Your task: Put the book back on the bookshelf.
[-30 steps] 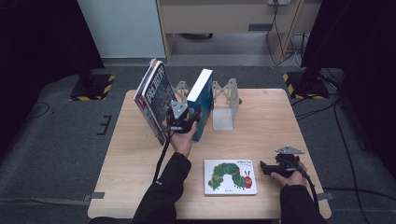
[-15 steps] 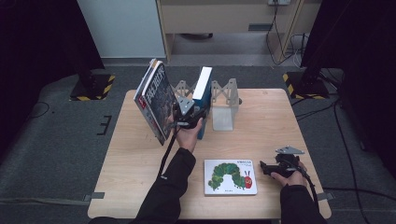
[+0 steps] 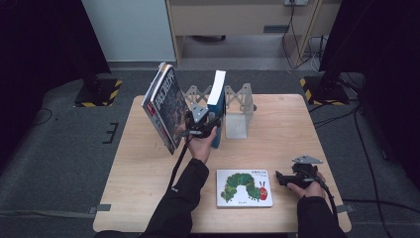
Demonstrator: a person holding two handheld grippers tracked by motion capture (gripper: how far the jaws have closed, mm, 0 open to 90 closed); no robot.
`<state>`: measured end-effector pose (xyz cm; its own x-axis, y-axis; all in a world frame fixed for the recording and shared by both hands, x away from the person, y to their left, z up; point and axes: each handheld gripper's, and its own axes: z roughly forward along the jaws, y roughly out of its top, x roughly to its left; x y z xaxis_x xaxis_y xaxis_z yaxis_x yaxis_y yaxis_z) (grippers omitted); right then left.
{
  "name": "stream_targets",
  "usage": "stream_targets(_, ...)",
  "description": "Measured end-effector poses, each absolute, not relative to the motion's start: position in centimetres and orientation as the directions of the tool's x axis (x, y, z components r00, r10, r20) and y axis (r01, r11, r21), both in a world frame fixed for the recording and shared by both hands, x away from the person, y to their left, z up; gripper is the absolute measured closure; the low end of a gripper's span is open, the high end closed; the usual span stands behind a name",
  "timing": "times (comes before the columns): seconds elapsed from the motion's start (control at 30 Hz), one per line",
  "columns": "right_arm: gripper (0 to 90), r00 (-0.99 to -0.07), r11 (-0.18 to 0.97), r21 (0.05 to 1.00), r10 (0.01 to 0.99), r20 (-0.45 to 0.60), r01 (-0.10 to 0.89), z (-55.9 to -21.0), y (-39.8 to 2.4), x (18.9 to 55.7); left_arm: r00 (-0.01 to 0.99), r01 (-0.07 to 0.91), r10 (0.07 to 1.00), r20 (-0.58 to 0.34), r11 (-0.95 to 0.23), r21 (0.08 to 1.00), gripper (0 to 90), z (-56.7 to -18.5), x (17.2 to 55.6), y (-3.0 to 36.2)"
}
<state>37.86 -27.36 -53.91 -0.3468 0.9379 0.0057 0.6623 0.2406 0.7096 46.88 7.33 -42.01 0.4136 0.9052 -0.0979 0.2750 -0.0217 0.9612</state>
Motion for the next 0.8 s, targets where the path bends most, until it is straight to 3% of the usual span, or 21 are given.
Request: stream_targets(0.8, 3.0, -0.345, 0.239, 0.709, 0.939, 0.007, 0.663, -53.9, -27.3, 37.9, 0.488, 0.291, 0.865, -0.116, -0.036, 0.956, 55.7, -42.7, 46.3, 7.9)
